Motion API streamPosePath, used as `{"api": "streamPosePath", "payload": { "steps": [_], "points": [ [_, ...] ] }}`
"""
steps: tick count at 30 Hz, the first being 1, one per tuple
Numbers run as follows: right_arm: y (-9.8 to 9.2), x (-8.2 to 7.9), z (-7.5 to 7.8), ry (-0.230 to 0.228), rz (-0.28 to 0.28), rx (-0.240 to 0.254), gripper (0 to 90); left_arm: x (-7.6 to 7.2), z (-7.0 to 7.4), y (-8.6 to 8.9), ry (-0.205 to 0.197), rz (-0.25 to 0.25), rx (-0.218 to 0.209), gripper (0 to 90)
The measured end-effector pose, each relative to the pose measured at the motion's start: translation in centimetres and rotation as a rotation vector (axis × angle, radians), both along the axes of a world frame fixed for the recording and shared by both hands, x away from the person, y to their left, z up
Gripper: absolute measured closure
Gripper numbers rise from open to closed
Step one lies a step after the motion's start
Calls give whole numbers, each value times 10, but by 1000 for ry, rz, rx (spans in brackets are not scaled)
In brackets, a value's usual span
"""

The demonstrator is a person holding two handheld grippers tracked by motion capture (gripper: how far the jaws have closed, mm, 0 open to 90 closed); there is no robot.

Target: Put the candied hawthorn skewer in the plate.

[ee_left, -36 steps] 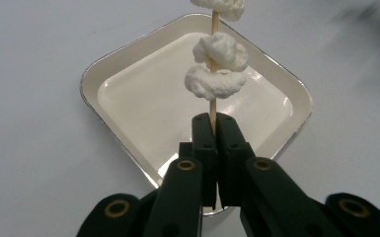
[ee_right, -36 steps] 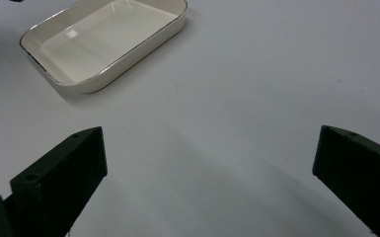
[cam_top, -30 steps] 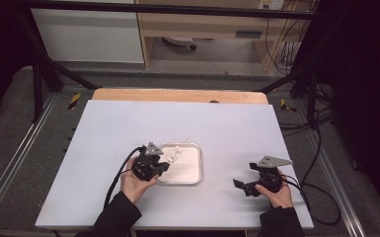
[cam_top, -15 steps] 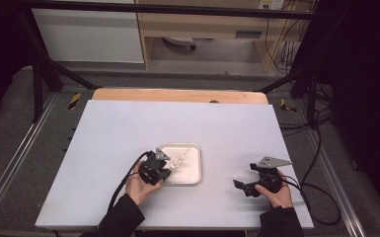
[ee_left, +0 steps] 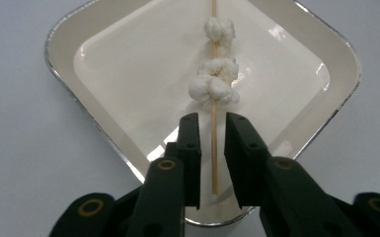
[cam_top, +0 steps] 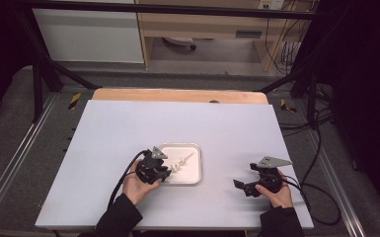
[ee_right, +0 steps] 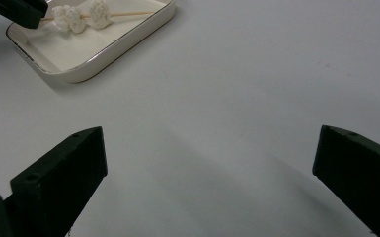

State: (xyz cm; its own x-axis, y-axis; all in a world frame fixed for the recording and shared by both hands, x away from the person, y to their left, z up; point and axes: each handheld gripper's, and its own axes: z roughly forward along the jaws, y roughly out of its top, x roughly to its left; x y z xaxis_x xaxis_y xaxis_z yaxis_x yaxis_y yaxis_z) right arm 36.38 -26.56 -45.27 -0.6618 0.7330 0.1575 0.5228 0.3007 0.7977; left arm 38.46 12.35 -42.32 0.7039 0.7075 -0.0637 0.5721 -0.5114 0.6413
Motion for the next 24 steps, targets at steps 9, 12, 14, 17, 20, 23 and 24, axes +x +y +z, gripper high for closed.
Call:
{"api": "streamPosePath", "payload": {
  "steps": [9, 12, 14, 17, 20, 23, 24],
  "points": [
    [-2, 0, 2, -4, -4, 3, 6, -4, 12, 30, -55, -9, -19, 390],
    [-2, -1, 2, -7, -6, 6, 7, -6, 11, 41, -53, -13, -11, 274],
    [-2, -1, 2, 0, -10, 9, 6, -7, 9, 49, -55, -7, -15, 240],
    [-2, -1, 2, -4, -7, 5, 6, -10, 6, 60, -55, 2, -25, 189],
    [-2, -1, 2, -5, -7, 4, 6, -14, 2, 71, -61, 11, -30, 151],
    [-2, -1, 2, -5, -8, 4, 6, -18, -1, 82, -64, 21, -35, 126],
    [-2, -1, 2, -6, -7, 3, 6, -19, -3, 86, -67, 28, -40, 117]
  ]
}}
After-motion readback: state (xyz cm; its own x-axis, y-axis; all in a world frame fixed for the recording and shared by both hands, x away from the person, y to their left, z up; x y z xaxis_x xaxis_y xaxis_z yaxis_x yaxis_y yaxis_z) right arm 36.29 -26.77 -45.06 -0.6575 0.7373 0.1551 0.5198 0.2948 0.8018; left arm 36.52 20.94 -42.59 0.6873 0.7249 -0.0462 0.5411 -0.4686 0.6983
